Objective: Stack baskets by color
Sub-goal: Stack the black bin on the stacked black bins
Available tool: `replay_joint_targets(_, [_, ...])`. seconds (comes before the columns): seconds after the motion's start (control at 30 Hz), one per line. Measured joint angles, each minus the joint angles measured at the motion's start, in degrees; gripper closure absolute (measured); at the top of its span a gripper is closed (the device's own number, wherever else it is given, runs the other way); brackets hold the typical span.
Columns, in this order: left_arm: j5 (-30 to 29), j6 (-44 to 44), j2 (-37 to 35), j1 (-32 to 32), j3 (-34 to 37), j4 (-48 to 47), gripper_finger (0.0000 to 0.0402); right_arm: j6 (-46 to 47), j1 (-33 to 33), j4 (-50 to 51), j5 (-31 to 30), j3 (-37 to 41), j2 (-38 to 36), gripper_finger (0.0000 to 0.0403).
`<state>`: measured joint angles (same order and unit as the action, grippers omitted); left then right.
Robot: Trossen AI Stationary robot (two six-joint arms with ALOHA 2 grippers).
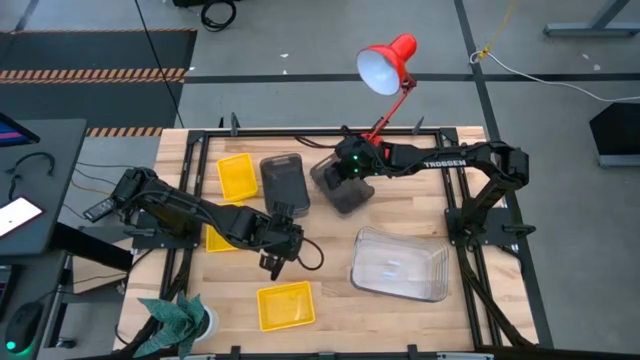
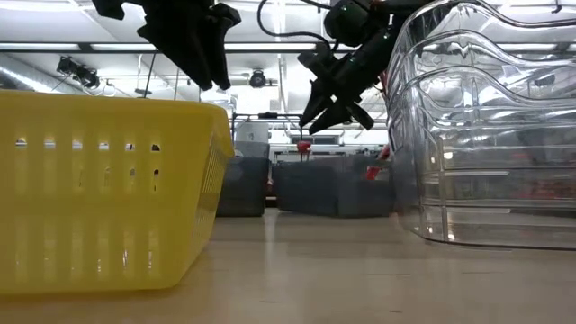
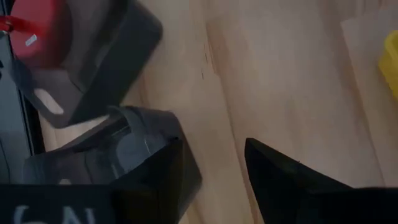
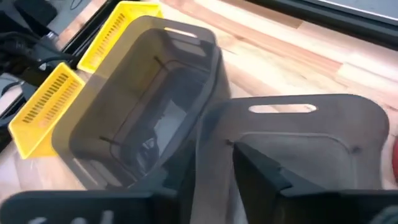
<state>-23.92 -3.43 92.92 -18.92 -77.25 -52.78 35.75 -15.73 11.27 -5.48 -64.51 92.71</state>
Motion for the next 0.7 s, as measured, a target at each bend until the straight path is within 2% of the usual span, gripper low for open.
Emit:
replay_joint_targets(0.13, [-0.02, 0.80, 0.02, 0.26, 0.00, 3.67, 0.0227, -3.29, 0.01, 0.32, 2.56, 0.00, -0.38, 0.0260])
replay_joint_targets(0.23, [-0.27, 1.09, 0.03, 1.22, 0.00, 8.91, 0.0229, -6.30, 0.00, 1.68, 6.78, 0.00, -3.10, 0.0254])
replay_joint_targets(0.33, [-0.45, 1.34, 0.09, 2.54, 0.00, 14.79, 0.0230, -8.08, 0.08, 6.88, 8.02, -0.02, -7.18, 0.0255])
replay_joint_targets(0.57, [-0.45, 0.61, 5.13, 6.26, 0.02, 24.25, 0.0230, -15.33, 2.89, 21.91, -3.34, 0.00, -17.21, 0.0259])
replay_joint_targets(0.7, [-0.40, -0.25, 9.04, 9.07, 0.02, 28.89, 0.0230, -16.24, 4.91, 28.96, -7.26, 0.00, -20.30, 0.0259])
